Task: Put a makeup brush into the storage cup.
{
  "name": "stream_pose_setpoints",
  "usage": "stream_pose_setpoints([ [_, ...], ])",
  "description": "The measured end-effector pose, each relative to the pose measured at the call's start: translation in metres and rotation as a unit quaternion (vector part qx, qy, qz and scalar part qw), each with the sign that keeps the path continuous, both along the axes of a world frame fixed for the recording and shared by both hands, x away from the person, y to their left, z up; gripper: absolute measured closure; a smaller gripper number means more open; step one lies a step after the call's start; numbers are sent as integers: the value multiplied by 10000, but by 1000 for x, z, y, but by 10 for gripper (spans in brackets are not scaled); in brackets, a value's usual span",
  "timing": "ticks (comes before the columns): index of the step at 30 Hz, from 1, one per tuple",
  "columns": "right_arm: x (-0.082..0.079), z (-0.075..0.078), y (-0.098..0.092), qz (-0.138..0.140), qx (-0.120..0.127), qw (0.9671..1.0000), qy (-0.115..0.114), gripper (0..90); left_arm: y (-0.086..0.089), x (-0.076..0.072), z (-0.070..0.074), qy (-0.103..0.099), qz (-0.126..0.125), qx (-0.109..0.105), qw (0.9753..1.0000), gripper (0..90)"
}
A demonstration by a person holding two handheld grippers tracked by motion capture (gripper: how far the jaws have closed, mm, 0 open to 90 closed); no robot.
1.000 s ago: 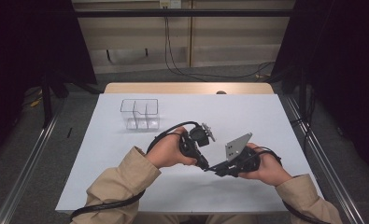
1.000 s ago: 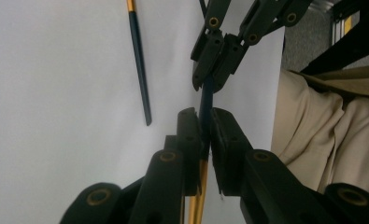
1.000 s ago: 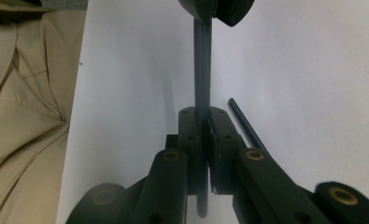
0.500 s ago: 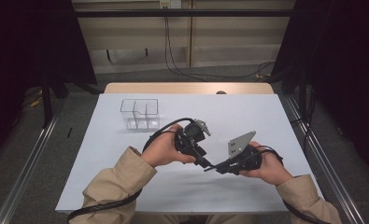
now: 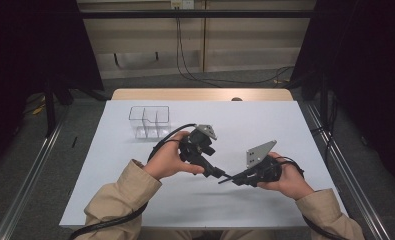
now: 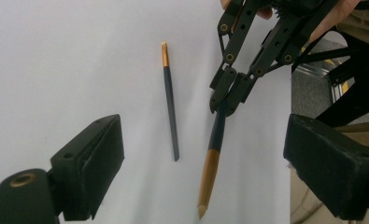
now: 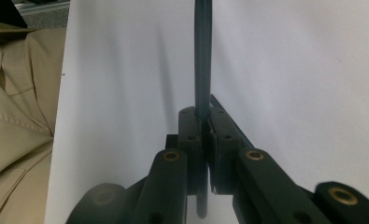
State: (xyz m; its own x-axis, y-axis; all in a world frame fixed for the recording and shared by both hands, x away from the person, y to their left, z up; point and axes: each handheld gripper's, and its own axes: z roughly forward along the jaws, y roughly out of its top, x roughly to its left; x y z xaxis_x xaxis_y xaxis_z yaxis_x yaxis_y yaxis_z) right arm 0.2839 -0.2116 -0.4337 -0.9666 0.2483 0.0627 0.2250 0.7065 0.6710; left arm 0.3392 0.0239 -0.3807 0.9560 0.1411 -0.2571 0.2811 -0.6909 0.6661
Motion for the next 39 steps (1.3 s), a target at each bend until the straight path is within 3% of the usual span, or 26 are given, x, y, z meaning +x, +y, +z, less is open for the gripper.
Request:
stream_pose_setpoints([
  [13,2,-3,-3,-235,213,9995,32,851,16,3,-4,-40,302,-419,9987,98],
  [19,2,-3,-7,-379,408,9984,43,851,21,3,-7,-62,404,-504,9979,94],
  [29,2,-6,-7,-628,867,9942,75,852,24,4,-11,-63,527,-880,9947,70],
  [39,1,-8,-7,-850,1274,9882,95,851,31,4,-14,-69,724,-1214,9899,72],
])
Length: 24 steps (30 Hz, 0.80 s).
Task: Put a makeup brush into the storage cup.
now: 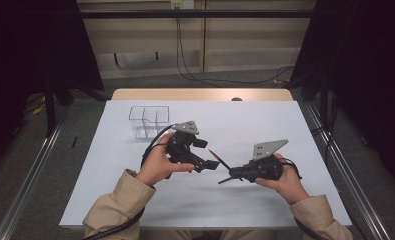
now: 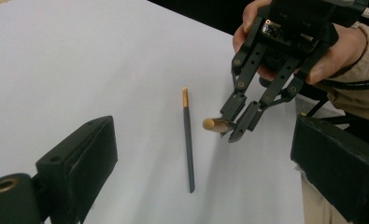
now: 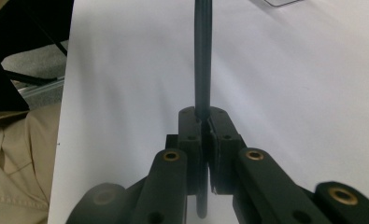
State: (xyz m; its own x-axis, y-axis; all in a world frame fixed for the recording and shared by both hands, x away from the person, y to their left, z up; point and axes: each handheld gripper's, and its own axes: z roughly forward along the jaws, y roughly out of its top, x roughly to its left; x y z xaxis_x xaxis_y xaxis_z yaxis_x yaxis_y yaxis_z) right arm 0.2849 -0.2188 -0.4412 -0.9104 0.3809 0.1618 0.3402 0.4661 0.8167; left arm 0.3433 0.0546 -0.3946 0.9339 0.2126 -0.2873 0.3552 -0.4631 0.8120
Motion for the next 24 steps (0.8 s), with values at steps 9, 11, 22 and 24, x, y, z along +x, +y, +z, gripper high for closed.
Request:
stream_pose_setpoints([
  [9,1,4,3,-208,280,9994,-57,852,3,1,-4,69,170,-291,9994,81],
  [11,1,4,4,-270,333,9991,-64,851,4,0,-4,65,180,-340,9992,85],
  [22,3,6,8,-461,587,9971,-122,851,9,1,-5,106,418,-812,9958,113],
  [24,4,7,8,-507,644,9966,-125,851,9,1,-5,100,443,-858,9953,118],
])
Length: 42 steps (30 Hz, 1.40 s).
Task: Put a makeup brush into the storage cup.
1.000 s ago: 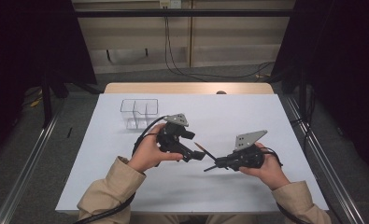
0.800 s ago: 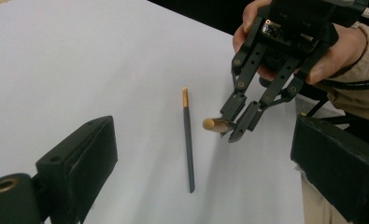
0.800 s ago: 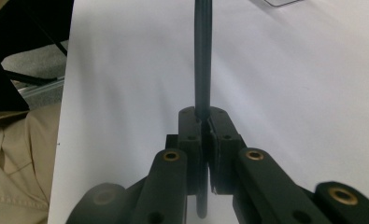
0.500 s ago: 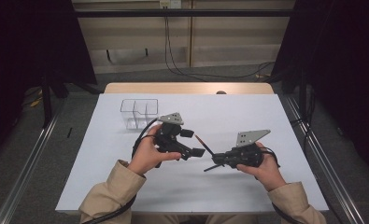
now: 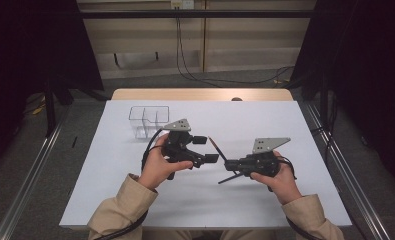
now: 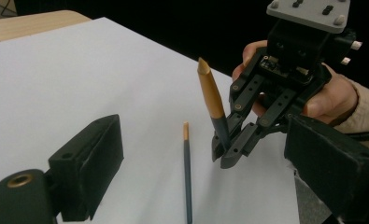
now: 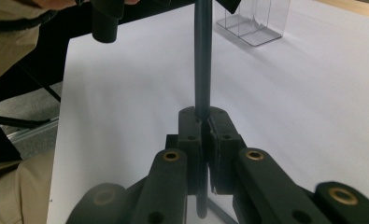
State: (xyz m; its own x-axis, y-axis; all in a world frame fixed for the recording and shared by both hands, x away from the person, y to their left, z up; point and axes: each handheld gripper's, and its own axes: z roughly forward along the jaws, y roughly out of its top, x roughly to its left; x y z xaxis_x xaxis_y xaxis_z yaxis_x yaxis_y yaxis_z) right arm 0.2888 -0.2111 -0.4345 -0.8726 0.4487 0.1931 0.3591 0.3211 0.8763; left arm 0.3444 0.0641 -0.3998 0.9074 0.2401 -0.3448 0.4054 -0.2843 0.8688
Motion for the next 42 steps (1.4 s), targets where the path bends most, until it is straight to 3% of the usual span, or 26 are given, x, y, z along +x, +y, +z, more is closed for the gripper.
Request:
stream_pose_setpoints([
  [7,1,0,1,-79,101,9999,-7,851,0,-1,-1,-37,85,-186,9998,170],
  [11,1,0,3,-85,136,9999,-9,852,1,0,-3,102,75,-242,9996,294],
  [17,1,0,5,-131,172,9998,-39,851,0,-1,-6,104,70,-359,9993,421],
  [21,1,1,6,-146,193,9997,-46,851,0,-1,-5,116,163,-291,9994,528],
  [25,1,1,8,-163,200,9996,-59,851,1,-2,-6,161,224,-405,9988,611],
  [31,1,0,9,-198,212,9996,-50,851,1,-2,-8,193,285,-579,9977,689],
  [37,1,1,13,-204,237,9995,-61,851,-2,-3,-10,225,269,-613,9975,725],
  [42,1,1,17,-195,231,9995,-50,850,-4,-4,-11,404,311,-679,9964,798],
])
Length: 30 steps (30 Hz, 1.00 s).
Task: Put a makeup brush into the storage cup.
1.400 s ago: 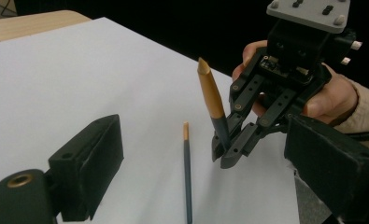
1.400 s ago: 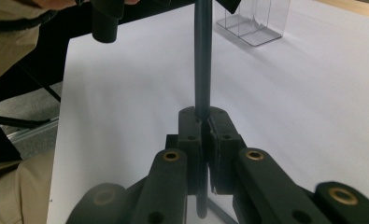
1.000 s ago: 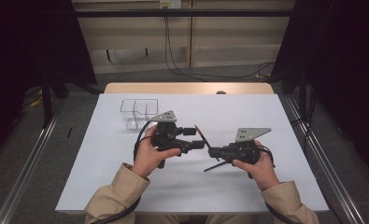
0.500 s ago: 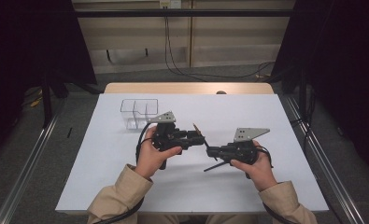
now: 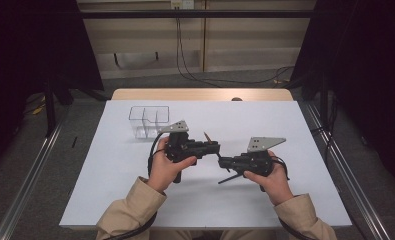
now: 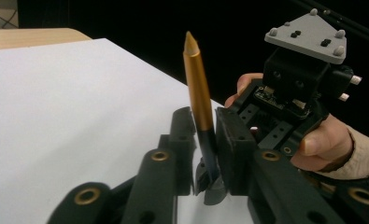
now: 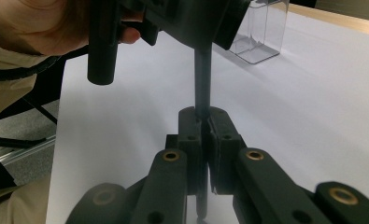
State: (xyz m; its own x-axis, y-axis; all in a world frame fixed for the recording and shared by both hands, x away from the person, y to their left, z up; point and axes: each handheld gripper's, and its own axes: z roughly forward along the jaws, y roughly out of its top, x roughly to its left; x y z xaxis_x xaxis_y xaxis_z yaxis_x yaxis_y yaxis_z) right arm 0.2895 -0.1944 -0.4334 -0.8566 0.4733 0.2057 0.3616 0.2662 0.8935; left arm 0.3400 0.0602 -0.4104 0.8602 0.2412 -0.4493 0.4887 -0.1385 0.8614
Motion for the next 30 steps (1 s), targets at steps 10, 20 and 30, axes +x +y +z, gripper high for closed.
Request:
stream_pose_setpoints([
  [10,0,-2,2,-77,101,9999,52,849,-1,-2,-3,27,117,-159,9998,812],
  [20,0,-6,4,-122,161,9996,187,847,-6,-4,-5,45,185,-235,9995,828],
  [30,-1,-8,5,-164,268,9992,256,844,-9,-5,-6,-51,223,-253,9994,832],
])
